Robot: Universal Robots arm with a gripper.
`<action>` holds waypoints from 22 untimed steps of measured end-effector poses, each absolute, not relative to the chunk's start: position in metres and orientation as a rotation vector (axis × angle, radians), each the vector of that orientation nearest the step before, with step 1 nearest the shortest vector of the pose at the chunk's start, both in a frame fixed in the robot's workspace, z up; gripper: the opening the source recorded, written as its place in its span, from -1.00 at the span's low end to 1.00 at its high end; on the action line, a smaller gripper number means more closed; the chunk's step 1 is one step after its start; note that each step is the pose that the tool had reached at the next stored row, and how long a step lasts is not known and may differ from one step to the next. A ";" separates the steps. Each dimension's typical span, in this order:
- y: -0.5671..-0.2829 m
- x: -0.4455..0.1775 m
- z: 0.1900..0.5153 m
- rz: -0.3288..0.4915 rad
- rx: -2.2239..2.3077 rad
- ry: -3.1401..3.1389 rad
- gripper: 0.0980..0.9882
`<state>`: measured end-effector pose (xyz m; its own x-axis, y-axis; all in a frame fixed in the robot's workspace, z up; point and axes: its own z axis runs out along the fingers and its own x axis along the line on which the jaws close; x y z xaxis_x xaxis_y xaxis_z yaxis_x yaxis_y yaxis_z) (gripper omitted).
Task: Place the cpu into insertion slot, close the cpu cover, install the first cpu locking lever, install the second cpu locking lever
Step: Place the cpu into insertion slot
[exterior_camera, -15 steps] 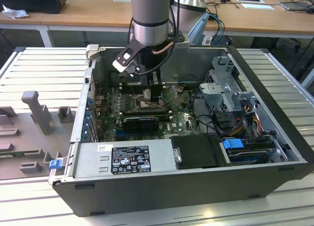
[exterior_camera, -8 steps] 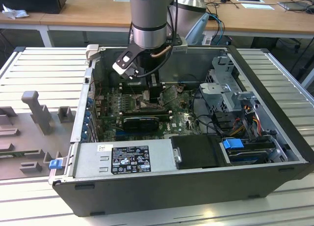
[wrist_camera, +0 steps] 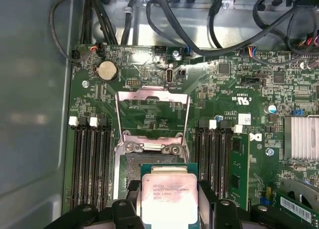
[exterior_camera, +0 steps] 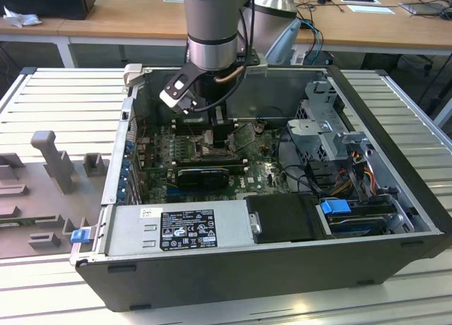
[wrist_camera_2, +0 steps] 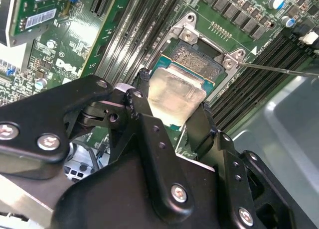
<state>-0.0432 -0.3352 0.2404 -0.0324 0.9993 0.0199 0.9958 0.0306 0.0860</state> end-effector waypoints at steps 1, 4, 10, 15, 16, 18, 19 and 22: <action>-0.335 -0.044 0.240 0.117 2.153 2.222 0.00; -0.333 -0.045 0.238 0.117 2.154 2.221 0.00; -0.329 -0.046 0.228 0.116 2.179 2.195 0.00; -0.322 -0.047 0.223 0.116 2.181 2.193 0.00; -0.321 -0.047 0.221 0.116 2.189 2.184 0.00; -0.321 -0.047 0.216 0.115 2.206 2.166 0.00; -0.321 -0.047 0.214 0.115 2.206 2.166 0.00; -0.321 -0.047 0.209 0.114 2.206 2.166 0.00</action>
